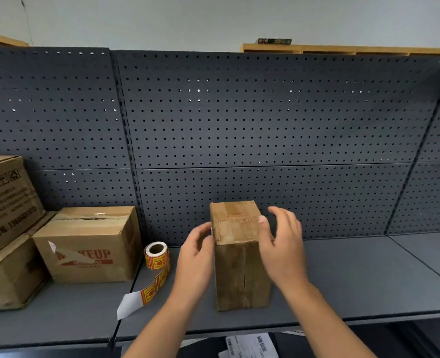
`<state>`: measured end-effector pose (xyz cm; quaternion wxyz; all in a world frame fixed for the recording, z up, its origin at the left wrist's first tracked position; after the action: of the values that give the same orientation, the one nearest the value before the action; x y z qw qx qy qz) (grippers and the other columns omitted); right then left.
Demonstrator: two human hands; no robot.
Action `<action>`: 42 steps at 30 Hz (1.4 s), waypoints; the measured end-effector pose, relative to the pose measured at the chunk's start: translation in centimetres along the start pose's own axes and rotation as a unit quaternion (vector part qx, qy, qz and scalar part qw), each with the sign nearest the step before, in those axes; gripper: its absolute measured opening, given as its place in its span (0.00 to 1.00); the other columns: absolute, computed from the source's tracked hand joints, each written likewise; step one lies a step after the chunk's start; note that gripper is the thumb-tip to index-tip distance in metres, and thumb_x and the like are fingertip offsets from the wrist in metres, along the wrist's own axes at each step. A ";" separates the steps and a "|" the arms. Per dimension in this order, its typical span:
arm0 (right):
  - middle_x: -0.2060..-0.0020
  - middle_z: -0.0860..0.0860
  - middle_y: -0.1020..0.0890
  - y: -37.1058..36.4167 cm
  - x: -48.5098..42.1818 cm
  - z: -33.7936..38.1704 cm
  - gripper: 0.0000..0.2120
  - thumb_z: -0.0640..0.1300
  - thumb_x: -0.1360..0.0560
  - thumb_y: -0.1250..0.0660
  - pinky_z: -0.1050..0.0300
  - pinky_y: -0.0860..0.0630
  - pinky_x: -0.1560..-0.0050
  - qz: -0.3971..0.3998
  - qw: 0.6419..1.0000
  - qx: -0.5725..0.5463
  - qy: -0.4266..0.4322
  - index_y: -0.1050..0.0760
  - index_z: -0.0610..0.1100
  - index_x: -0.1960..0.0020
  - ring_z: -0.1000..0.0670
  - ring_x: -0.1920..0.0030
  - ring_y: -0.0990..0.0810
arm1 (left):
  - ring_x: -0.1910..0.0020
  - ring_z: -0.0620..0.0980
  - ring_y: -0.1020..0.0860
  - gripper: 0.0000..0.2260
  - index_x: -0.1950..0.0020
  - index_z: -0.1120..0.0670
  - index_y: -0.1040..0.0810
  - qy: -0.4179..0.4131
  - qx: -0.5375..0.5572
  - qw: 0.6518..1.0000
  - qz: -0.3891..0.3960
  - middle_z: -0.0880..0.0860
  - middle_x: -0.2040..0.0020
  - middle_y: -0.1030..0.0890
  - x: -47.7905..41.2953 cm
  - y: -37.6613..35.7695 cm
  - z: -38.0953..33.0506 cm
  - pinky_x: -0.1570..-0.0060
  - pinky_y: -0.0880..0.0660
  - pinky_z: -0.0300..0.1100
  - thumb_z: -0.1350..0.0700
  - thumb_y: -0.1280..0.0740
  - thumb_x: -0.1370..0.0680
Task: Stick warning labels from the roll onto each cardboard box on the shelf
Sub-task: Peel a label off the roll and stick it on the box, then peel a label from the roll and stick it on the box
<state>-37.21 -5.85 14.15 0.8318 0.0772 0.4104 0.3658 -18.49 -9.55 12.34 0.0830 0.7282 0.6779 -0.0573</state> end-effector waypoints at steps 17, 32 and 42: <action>0.23 0.62 0.33 -1.7 0.8 -2.7 0.43 0.76 0.26 0.39 0.49 0.36 0.23 0.191 0.981 -0.008 -0.016 0.41 0.58 0.18 0.57 0.23 0.37 | 0.42 0.53 0.16 0.15 0.37 0.48 0.19 0.175 0.055 0.980 0.082 0.51 0.45 0.12 -2.3 -0.6 3.5 0.37 0.20 0.58 0.45 0.42 0.13; 0.34 0.48 0.18 -9.8 4.9 -0.3 0.35 0.73 0.31 0.34 0.43 0.23 0.36 0.271 0.909 0.274 0.161 0.22 0.54 0.31 0.43 0.34 0.22 | 0.48 0.44 0.18 0.14 0.44 0.46 0.17 0.074 -0.245 0.966 0.049 0.44 0.49 0.14 -0.6 5.1 10.8 0.42 0.20 0.47 0.64 0.36 0.19; 0.30 0.47 0.22 -10.0 3.6 -1.5 0.37 0.75 0.29 0.41 0.43 0.27 0.33 0.287 0.895 0.292 0.176 0.26 0.54 0.27 0.42 0.30 0.25 | 0.37 0.51 0.25 0.20 0.32 0.47 0.20 -0.089 -0.524 0.847 -0.002 0.45 0.35 0.21 -1.1 11.8 10.5 0.41 0.24 0.47 0.59 0.29 0.23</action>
<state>-31.39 -10.85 6.63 0.5449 0.3656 0.5986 0.4595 -6.50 -13.49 2.82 0.5118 0.5671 0.5984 0.2416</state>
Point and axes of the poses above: each hand's wrist, its own x-axis away from the middle knuckle, its own y-axis out of the back of the hand, z = x × y, the point moved 3 cm from there along -x, towards the middle knuckle
